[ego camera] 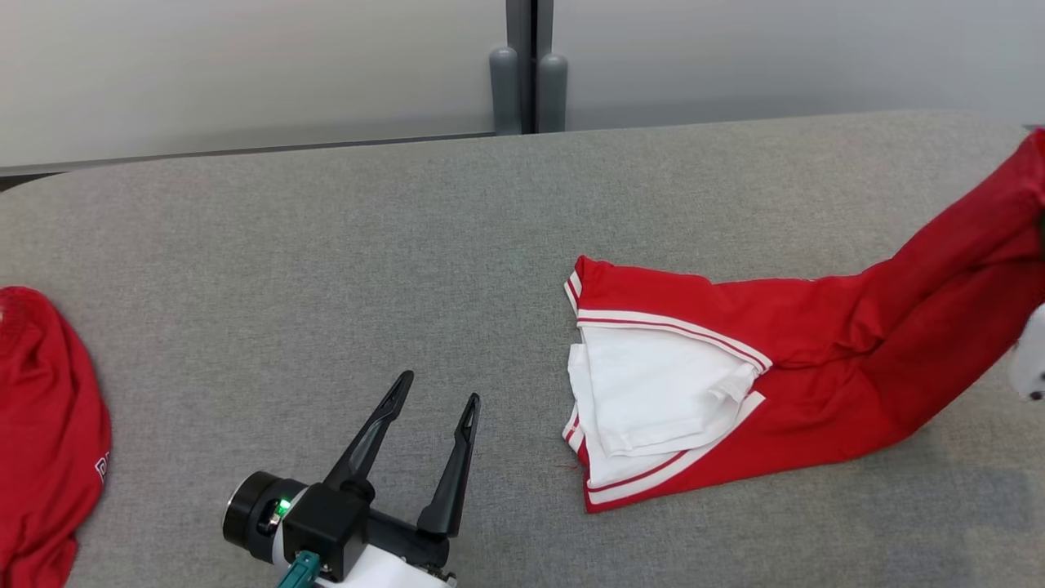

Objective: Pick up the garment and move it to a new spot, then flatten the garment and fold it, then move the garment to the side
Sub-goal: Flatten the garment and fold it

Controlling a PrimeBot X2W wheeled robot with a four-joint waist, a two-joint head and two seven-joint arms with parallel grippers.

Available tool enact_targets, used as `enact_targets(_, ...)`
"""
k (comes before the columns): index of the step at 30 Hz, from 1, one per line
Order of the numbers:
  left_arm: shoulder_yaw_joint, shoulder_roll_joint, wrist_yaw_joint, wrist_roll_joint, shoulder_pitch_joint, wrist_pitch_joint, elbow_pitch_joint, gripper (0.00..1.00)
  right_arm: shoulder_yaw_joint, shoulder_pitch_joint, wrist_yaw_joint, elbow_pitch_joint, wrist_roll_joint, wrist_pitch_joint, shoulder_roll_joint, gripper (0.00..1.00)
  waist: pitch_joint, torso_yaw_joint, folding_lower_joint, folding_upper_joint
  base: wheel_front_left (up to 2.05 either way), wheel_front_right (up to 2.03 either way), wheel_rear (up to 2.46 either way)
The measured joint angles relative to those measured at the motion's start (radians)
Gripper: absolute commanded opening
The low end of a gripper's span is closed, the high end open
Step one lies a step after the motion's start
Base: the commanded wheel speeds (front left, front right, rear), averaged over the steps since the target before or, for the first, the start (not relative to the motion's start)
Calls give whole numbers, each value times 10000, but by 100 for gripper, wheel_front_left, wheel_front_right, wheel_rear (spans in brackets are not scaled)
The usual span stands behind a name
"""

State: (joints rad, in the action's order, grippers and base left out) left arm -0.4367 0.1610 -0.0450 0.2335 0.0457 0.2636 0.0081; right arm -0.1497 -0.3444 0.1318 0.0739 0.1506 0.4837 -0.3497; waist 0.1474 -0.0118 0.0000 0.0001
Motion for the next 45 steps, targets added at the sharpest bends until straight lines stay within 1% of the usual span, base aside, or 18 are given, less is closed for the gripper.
enact_targets(3,42,-98,56,-50,-107,2,40,100,416,303,0,-930,-209,217,326,0,-148,98,0,0,0,0,0)
enact_targets(7,75,-194,104,-125,-216,6,98,100,1151,501,0,-1616,-284,512,784,0,-283,287,0,0,0,0,0)
enact_targets(15,222,-408,245,-167,-340,6,148,100,2464,818,0,-1956,-290,811,1348,0,-393,840,0,0,0,0,0)
enact_targets(18,282,-474,324,-180,-396,6,190,100,2872,867,0,-1801,-245,805,1590,0,-388,1000,0,0,0,0,0)
enact_targets(22,311,-629,439,-211,-397,6,263,100,3567,1046,0,-1122,-171,780,1973,0,-355,1259,0,0,0,0,0)
enact_targets(26,364,-740,529,-236,-396,6,314,100,4121,1220,0,-577,-123,642,2190,0,-301,1435,0,0,0,0,0)
enact_targets(29,433,-775,589,-265,-396,6,353,100,4412,1275,0,-213,-100,616,2318,0,-249,1535,0,0,0,0,0)
enact_targets(32,506,-813,629,-280,-396,6,380,100,4481,1339,-2,27,109,564,2464,0,-198,1591,0,0,0,0,0)
enact_targets(33,531,-821,650,-284,-396,6,387,100,4443,1353,-2,63,201,512,2535,42,-186,1601,0,0,0,0,0)
enact_targets(34,531,-821,650,-284,-396,6,387,100,4443,1353,-2,63,201,512,2535,100,-186,1601,0,0,0,0,0)
enact_targets(37,606,-842,708,-360,-398,6,420,100,4257,1348,-2,-23,297,213,2660,100,-194,1601,0,0,0,0,0)
enact_targets(40,754,-857,700,-418,-441,6,422,100,3839,1233,0,-456,286,-472,2673,100,-249,1512,1,0,0,0,0)
enact_targets(42,894,-871,631,-477,-493,6,389,100,3555,1134,-2,-725,244,-989,2596,100,-317,1403,0,0,0,0,0)
enact_targets(45,1060,-903,539,-476,-618,6,322,100,3022,1137,-2,-830,245,-1756,2293,100,-440,1200,0,0,0,0,0)
